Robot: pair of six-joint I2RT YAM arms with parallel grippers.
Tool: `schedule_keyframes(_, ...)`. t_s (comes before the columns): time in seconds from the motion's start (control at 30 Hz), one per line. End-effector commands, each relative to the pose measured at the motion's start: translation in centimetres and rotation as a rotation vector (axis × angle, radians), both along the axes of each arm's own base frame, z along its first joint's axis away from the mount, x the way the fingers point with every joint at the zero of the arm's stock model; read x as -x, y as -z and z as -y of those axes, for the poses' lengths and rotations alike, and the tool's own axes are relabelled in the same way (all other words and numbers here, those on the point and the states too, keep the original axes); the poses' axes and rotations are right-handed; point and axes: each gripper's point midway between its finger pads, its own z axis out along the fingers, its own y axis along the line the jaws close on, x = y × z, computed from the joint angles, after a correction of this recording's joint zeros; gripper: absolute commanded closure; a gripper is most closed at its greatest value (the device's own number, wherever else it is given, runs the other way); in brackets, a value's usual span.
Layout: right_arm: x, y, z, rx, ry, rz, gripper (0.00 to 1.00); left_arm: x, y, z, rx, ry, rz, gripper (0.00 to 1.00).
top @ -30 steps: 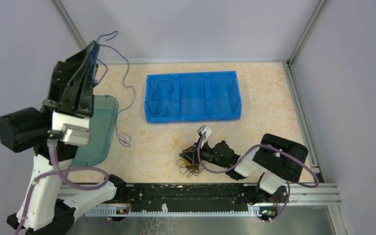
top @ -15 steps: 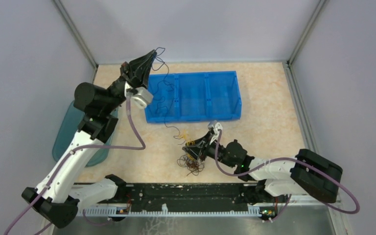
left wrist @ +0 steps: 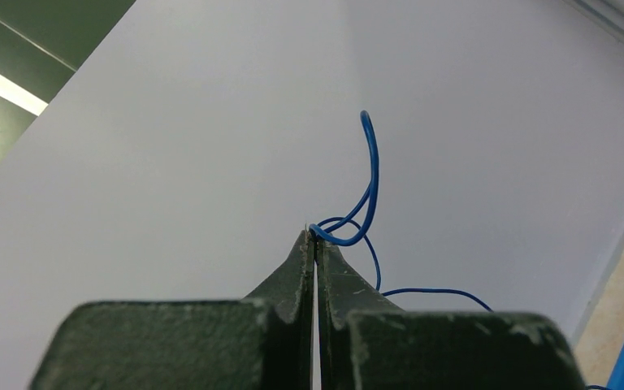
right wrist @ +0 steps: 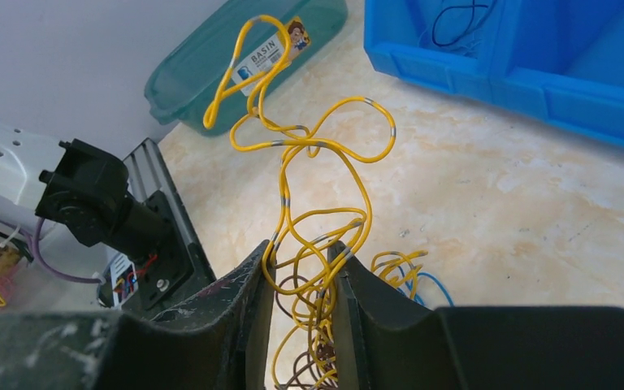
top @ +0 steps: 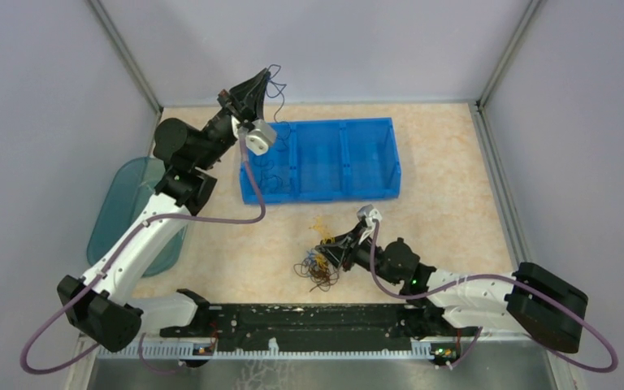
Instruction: Untangle the cables
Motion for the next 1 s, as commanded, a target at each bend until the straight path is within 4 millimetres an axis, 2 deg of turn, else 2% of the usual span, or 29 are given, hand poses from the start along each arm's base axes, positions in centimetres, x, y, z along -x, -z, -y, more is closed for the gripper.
schedule_keyframes(0.0,0.0,-0.7,0.3,-0.029,0.015,0.007,0.70,-0.5,-3.0,-2.0,0.047,-0.092,0.091,1.00)
schedule_keyframes(0.23,0.2,-0.7,0.3,-0.040,0.009,-0.003,0.70,-2.8,-1.1,-2.5,0.024,-0.120,0.075,1.00)
schedule_keyframes(0.47,0.2,-1.0,0.2,-0.048,0.007,-0.006,0.70,-5.9,-0.6,-4.5,0.017,-0.180,0.084,1.00)
schedule_keyframes(0.6,0.2,-1.1,0.2,-0.049,0.006,-0.004,0.70,-7.1,0.1,-4.9,0.028,-0.186,0.060,1.00)
schedule_keyframes(0.8,0.1,-1.6,0.0,-0.056,0.004,0.002,0.70,-8.5,4.8,-3.9,-0.004,-0.153,-0.070,1.00)
schedule_keyframes(0.97,0.0,-2.0,-0.1,-0.060,0.007,0.005,0.70,-11.0,9.7,-4.2,-0.003,-0.200,-0.248,1.00)
